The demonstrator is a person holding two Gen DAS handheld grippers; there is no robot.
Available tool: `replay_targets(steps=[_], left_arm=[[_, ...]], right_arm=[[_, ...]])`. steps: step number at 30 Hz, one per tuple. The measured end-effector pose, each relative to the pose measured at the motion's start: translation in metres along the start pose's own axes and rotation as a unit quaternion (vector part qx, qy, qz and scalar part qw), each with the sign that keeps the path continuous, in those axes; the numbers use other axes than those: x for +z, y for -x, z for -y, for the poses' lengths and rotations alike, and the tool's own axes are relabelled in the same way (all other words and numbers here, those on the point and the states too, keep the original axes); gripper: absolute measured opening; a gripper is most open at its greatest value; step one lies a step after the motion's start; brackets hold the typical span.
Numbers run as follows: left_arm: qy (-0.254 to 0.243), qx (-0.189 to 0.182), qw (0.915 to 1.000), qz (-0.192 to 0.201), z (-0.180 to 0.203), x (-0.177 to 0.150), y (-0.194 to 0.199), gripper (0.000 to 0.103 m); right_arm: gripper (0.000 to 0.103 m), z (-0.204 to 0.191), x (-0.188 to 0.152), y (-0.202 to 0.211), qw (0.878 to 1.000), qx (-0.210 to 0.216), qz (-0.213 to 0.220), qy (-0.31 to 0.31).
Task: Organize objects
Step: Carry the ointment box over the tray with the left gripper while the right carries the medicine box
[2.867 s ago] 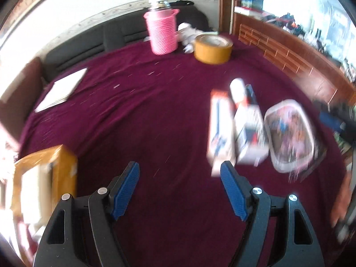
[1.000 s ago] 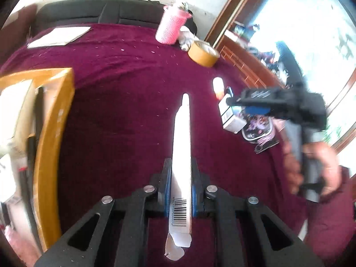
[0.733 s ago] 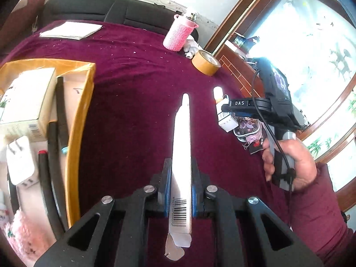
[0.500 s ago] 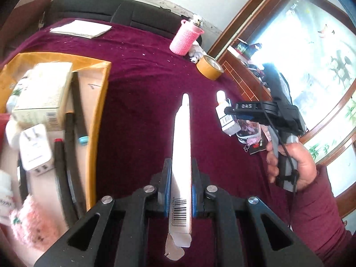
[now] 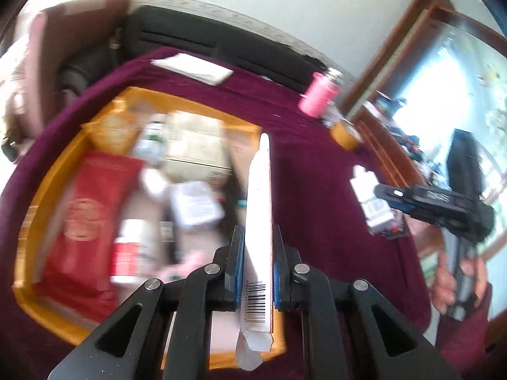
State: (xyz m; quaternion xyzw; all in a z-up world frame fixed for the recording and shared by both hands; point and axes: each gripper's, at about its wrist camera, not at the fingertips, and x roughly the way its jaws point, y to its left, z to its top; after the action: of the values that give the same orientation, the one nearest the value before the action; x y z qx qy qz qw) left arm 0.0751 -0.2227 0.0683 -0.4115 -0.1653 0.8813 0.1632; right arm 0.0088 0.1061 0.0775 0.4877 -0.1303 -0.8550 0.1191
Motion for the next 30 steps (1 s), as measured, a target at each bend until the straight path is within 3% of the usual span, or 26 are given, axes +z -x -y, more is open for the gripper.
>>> replay_targets(steps=[7,12,21,30], left_arm=[[0.024,0.058,0.9979,0.016,-0.043,0.017,0.004,0.011],[0.026,0.076,0.9966,0.017,-0.067,0.043,0.005,0.011],[0.055,0.099,0.9933,-0.021,-0.107,0.097,-0.049,0.011],[0.049,0.109,0.9918,-0.045,-0.112,0.108,-0.084,0.011]], right_arm=[[0.033,-0.079,-0.007,-0.023,0.997,0.061,-0.023,0.049],[0.034,-0.115,0.007,-0.047,0.995,0.064,-0.025,0.070],[0.034,-0.138,0.044,-0.111,0.997,0.009,-0.051,0.062],[0.034,-0.145,0.054,-0.145,0.994,-0.040,-0.059,0.082]])
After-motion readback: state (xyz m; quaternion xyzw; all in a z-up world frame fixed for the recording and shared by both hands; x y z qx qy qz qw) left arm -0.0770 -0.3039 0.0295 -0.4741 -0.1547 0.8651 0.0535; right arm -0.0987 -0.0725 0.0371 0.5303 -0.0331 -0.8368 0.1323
